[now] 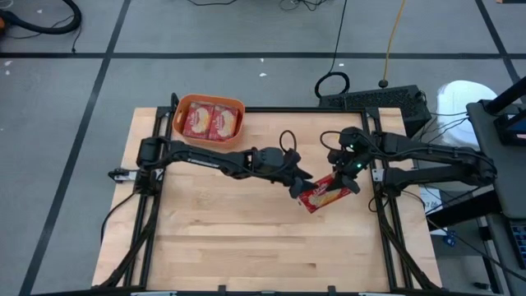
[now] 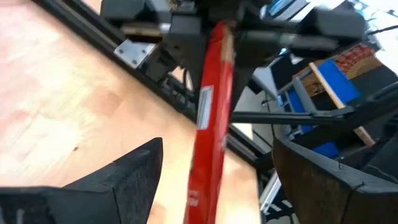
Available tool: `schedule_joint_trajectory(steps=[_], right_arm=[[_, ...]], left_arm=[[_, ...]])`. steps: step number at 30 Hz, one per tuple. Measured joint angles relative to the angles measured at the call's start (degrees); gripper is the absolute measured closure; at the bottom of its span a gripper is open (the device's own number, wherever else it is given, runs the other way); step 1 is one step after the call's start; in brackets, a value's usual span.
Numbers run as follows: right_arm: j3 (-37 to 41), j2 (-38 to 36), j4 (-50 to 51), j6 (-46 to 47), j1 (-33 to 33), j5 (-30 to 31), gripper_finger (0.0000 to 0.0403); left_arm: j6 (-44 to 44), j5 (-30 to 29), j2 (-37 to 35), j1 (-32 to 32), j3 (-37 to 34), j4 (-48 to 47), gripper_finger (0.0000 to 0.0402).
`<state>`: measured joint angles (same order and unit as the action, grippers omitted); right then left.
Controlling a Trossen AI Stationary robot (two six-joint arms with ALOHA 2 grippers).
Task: Sort popcorn bags into baskets
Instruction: Stack the red popcorn bag on top of the red popcorn bag in the orange bin
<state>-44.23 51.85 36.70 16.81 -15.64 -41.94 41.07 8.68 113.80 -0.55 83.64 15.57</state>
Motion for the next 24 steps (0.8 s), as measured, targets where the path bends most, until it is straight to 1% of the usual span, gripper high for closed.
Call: schedule_joint_trajectory(steps=[3,8,12,18,22,24], right_arm=[[0.00,0.52,-0.02,-0.60,0.68,0.01,0.0365],[0.00,1.18,-0.45,-1.02,1.35,0.10,0.0365],[0.00,1.75,-3.50,1.16,1.50,0.15,0.0365],[0.00,2.21,-5.64,2.05,1.51,0.28,0.0365],[0.00,2.41,-5.62,2.16,1.51,2.59,0.0365],[0.00,2.34,-5.63,2.09,1.51,3.14,0.0365]], left_arm=[[0.13,-1.41,0.32,-0.40,0.00,-1.18,0.0105],[-0.65,-2.09,0.24,-0.26,0.00,-1.95,0.0140],[-1.04,-1.11,0.26,-0.23,0.00,-2.06,0.0165],[-1.40,-0.92,0.24,-0.27,0.00,-2.59,0.0185],[-1.40,-0.68,0.24,-0.23,0.00,-4.04,0.0210],[-1.80,0.40,0.24,-0.23,0.00,-4.31,0.0228]])
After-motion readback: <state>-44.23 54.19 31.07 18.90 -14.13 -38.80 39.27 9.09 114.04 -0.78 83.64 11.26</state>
